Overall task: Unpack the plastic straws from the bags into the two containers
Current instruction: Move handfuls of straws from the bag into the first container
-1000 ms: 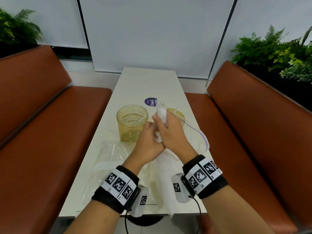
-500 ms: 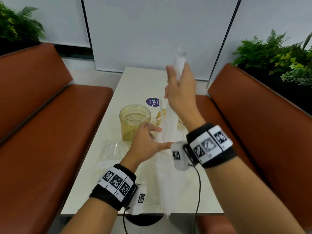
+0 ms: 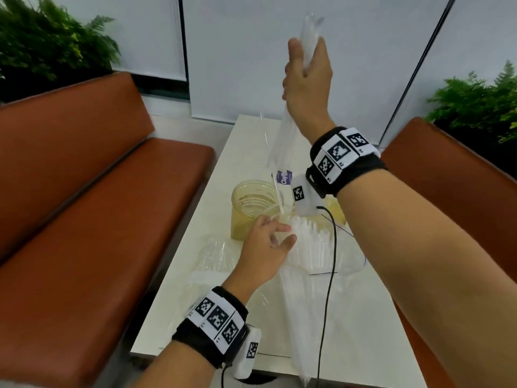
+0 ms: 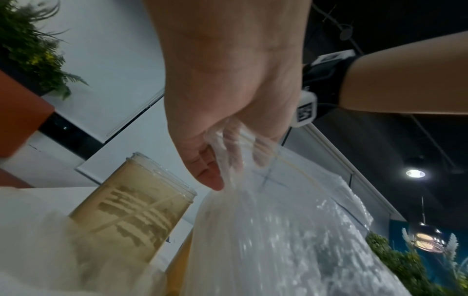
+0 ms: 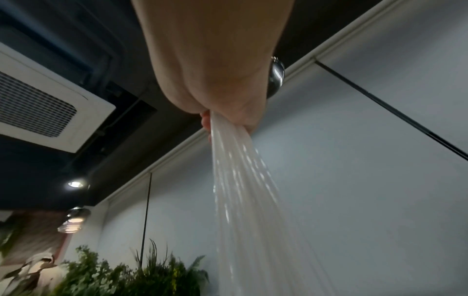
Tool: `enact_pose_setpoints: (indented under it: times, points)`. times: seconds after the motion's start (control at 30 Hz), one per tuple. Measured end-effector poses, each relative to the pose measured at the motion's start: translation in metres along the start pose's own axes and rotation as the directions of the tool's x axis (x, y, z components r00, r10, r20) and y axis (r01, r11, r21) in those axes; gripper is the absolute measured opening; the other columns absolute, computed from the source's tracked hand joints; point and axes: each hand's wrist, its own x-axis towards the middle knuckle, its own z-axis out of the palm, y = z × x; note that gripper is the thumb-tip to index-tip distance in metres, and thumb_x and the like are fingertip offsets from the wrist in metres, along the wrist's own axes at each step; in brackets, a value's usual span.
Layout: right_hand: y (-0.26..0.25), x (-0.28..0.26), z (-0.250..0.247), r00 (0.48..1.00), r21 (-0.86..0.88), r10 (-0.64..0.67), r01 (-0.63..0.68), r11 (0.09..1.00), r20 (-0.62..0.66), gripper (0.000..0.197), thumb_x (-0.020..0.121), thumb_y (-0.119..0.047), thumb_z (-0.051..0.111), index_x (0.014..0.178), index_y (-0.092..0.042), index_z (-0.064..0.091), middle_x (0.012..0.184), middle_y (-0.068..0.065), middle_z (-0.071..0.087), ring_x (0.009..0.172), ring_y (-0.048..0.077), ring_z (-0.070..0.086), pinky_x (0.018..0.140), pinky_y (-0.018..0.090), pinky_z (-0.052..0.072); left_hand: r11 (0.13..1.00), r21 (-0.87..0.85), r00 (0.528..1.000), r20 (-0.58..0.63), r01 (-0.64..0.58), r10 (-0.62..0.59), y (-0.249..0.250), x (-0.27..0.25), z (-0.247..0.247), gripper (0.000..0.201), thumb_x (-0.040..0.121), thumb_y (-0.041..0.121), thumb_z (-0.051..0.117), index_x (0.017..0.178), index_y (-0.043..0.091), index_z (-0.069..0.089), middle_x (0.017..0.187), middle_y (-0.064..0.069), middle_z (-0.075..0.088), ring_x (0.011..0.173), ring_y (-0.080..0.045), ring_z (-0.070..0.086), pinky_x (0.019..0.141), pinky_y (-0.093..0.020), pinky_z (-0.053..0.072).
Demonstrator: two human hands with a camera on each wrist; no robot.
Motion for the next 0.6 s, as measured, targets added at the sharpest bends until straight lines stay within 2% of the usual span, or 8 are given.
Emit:
enact_pose_setpoints:
  times: [0.07,0.13,0.27,0.33,0.4,0.5,0.53,0.6]
  points:
    - [0.016,0.001,0.014,0.998,0.038,0.038,-0.036,0.999,-0.053,0.017,0.103,-0.033,0.049,0.095,-0.019,0.045,0.064,0.004,0.043,0.054,0.019,0.036,0.049,0.034,0.036,1.000,-0.017,1.000,-0.015,-0.007,0.007,-0.004,0.001,0.000,0.019,0.091,0.029,0.072,0.108,0.021,0.074,0.107,0.020,0.048,0.088,-0.018,0.059,0.082,-0.014,0.048]
    - [0.038,-0.001,0.027,0.996,0.062,0.068,-0.065,0.996,-0.050,0.017,0.103,-0.037,0.049,0.095,-0.021,0.046,0.061,-0.001,0.041,0.052,0.017,0.033,0.050,0.033,0.035,0.999,-0.049,1.000,-0.027,-0.010,0.009,-0.006,0.002,-0.001,0.017,0.091,0.027,0.073,0.107,0.021,0.074,0.107,0.020,0.048,0.086,-0.018,0.058,0.085,-0.022,0.053]
    - [0.096,-0.020,0.043,0.990,-0.085,0.130,-0.126,0.988,0.046,0.036,0.103,-0.041,0.046,0.123,-0.011,0.046,0.060,-0.002,0.043,0.051,0.015,0.037,0.050,0.037,0.039,0.996,-0.087,1.000,-0.007,-0.016,0.015,-0.012,-0.001,-0.004,0.014,0.092,0.024,0.071,0.106,0.021,0.073,0.111,0.021,0.048,0.089,-0.019,0.060,0.087,-0.025,0.054]
    - [0.123,-0.033,0.044,0.973,-0.136,0.207,-0.192,0.972,0.106,0.034,0.104,-0.039,0.045,0.123,-0.011,0.044,0.062,-0.001,0.045,0.050,0.014,0.038,0.053,0.037,0.039,0.996,-0.083,1.000,0.000,-0.015,0.015,-0.015,0.000,-0.007,0.011,0.092,0.023,0.070,0.103,0.021,0.070,0.110,0.022,0.048,0.089,-0.019,0.060,0.087,-0.025,0.054]
    - [0.144,-0.042,0.042,0.944,-0.136,0.301,-0.283,0.949,0.136,0.025,0.104,-0.037,0.045,0.112,-0.013,0.042,0.064,-0.003,0.045,0.051,0.013,0.039,0.057,0.037,0.040,0.998,-0.055,1.000,0.006,0.001,-0.001,-0.019,0.001,-0.009,0.012,0.093,0.024,0.070,0.104,0.019,0.069,0.110,0.021,0.048,0.088,-0.016,0.060,0.085,-0.021,0.052]
    - [0.160,-0.050,0.039,0.884,-0.178,0.427,-0.397,0.901,0.191,0.021,0.105,-0.035,0.044,0.109,-0.015,0.039,0.071,-0.002,0.052,0.061,0.012,0.049,0.063,0.035,0.043,0.999,-0.035,1.000,0.006,0.018,-0.018,-0.027,0.002,-0.011,0.017,0.093,0.025,0.070,0.109,0.019,0.071,0.114,0.017,0.050,0.086,-0.012,0.059,0.079,-0.011,0.049]
    - [0.162,-0.051,0.037,0.860,-0.212,0.458,-0.415,0.885,0.227,0.019,0.105,-0.032,0.044,0.108,-0.013,0.041,0.078,0.000,0.058,0.067,0.012,0.054,0.065,0.031,0.045,0.999,-0.043,1.000,0.003,0.023,-0.023,-0.029,0.002,-0.011,0.018,0.092,0.025,0.071,0.110,0.020,0.072,0.116,0.016,0.051,0.085,-0.011,0.059,0.079,-0.010,0.048]
    - [0.169,-0.050,0.033,0.793,-0.341,0.534,-0.435,0.833,0.293,0.020,0.100,-0.026,0.053,0.105,-0.007,0.054,0.092,0.006,0.065,0.080,0.015,0.061,0.074,0.034,0.049,0.997,-0.070,1.000,-0.002,0.029,-0.029,-0.031,0.003,-0.009,0.019,0.092,0.024,0.072,0.110,0.021,0.074,0.118,0.014,0.053,0.081,-0.008,0.058,0.079,-0.010,0.049]
